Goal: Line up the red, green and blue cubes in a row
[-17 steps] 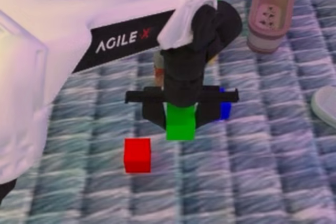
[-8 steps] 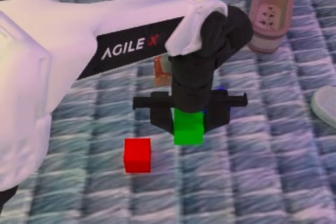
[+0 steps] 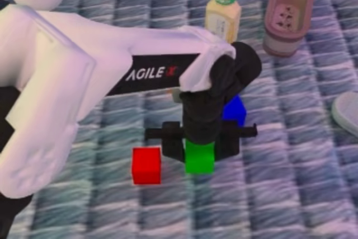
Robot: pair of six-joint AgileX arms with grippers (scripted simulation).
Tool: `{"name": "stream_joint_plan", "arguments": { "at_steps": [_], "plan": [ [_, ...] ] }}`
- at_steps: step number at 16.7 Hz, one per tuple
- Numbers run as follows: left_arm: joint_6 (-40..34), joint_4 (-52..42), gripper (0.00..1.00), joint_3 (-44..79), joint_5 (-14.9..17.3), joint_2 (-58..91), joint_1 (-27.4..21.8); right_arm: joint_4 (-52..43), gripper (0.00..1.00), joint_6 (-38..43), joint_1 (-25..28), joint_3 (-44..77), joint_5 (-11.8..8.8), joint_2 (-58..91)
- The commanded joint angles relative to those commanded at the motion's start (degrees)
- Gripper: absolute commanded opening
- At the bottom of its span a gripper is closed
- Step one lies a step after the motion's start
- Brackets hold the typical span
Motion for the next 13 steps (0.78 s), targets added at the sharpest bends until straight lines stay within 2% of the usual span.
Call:
{"name": "stream_joint_plan", "arguments": {
  "at_steps": [3,13],
  "plan": [
    [0.00,0.00,0.00,0.00,0.00,0.00,0.00,0.00,1.00,0.00,0.00,0.00,0.00,0.00],
    [0.00,0.00,0.75,0.00,0.00,0.00,0.00,0.00,1.00,0.00,0.00,0.00,0.00,0.00]
  ]
}}
